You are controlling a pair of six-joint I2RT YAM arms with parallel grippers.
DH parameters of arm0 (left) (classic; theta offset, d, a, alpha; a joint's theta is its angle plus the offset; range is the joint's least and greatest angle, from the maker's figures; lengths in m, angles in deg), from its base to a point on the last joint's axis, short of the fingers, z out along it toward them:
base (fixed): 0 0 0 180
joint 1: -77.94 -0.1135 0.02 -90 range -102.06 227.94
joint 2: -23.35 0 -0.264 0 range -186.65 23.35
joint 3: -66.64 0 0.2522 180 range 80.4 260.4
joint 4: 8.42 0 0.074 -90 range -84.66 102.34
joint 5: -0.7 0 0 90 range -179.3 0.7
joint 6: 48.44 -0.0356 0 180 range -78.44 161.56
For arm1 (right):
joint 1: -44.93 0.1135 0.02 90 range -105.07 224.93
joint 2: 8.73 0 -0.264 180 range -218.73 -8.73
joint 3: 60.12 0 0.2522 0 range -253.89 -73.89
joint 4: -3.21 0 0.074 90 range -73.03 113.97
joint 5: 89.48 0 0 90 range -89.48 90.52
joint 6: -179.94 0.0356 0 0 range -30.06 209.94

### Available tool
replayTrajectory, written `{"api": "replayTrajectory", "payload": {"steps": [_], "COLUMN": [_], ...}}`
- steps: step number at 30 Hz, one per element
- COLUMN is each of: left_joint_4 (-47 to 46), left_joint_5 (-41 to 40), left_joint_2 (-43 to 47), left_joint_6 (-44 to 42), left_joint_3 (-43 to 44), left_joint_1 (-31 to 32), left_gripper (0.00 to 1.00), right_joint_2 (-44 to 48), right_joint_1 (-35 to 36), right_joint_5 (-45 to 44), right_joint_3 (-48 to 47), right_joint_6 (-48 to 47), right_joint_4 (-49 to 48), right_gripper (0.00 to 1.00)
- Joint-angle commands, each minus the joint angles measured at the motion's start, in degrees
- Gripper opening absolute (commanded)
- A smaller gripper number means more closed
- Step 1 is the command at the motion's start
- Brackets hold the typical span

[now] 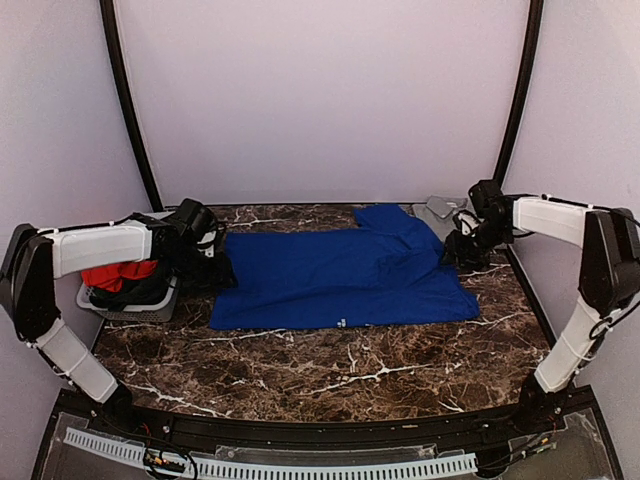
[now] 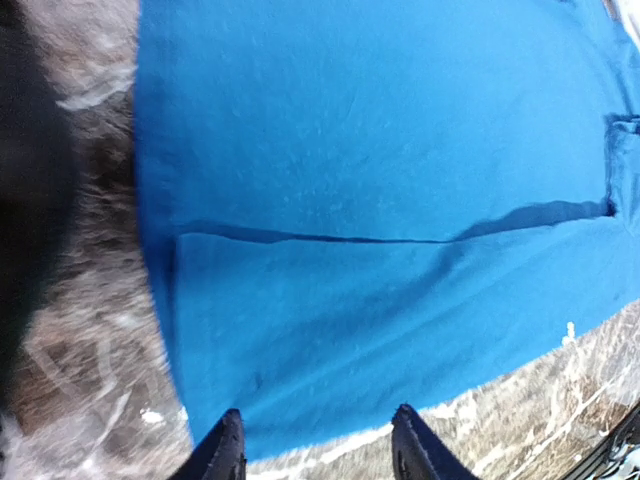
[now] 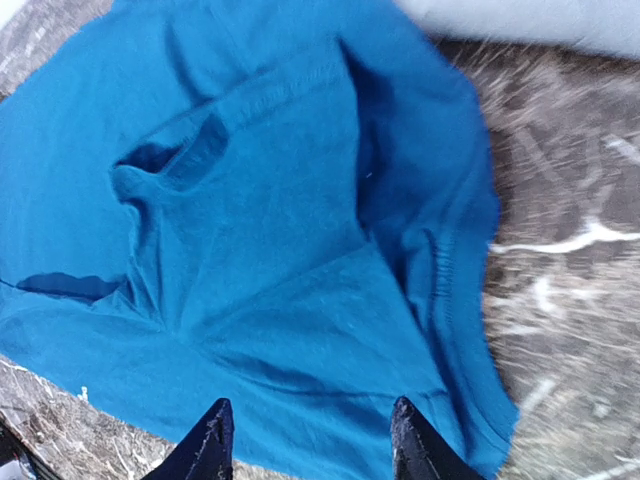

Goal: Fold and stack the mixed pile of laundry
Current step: Fold the flattened T-shirt at the center of the board, then move the 1/3-folded T-shirt to the center of the board.

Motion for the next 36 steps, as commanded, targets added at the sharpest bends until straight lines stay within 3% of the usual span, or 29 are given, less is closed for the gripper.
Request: {"api": "replayTrajectory", "payload": {"steps": [1, 6, 12, 24, 30, 36], "left_joint_4": [-4.75, -5.31, -5.33, -0.39, 6.36, 7.94], "left_joint_5": [4.33, 3.40, 3.38, 3.19, -0.08, -3.66], "left_joint_2": [-6.38, -11.06, -8.59, 3.83, 11.72, 13.50], "left_joint_6": [0.31, 2.14, 6.33, 16.26, 20.35, 17.76], "left_joint_3": [1.01, -0.67, -8.61, -19.83, -24.22, -19.95], "left_joint_1": [1.02, 3.03, 4.64, 13.93, 15.47, 15.48], "left_gripper": [0.46, 0.43, 0.42, 0.42, 0.45, 0.47], "right_joint_2": [-6.31, -7.41, -2.43, 19.40, 30.40, 29.58], "right_joint_1": [1.53, 1.62, 2.10, 7.25, 7.68, 7.68], "right_joint_5": [5.71, 5.79, 8.82, 7.15, 2.83, 6.90], "right_joint_3": [1.10, 6.72, 16.18, 31.17, 31.66, 29.25], "right_joint_6": [-0.17, 2.02, 8.04, 19.37, 24.15, 20.69], "right_joint_4": [-3.88, -5.18, -6.71, 0.65, 9.04, 4.45], "right_gripper": [0.49, 0.48, 0.50, 0.56, 0.59, 0.55]}}
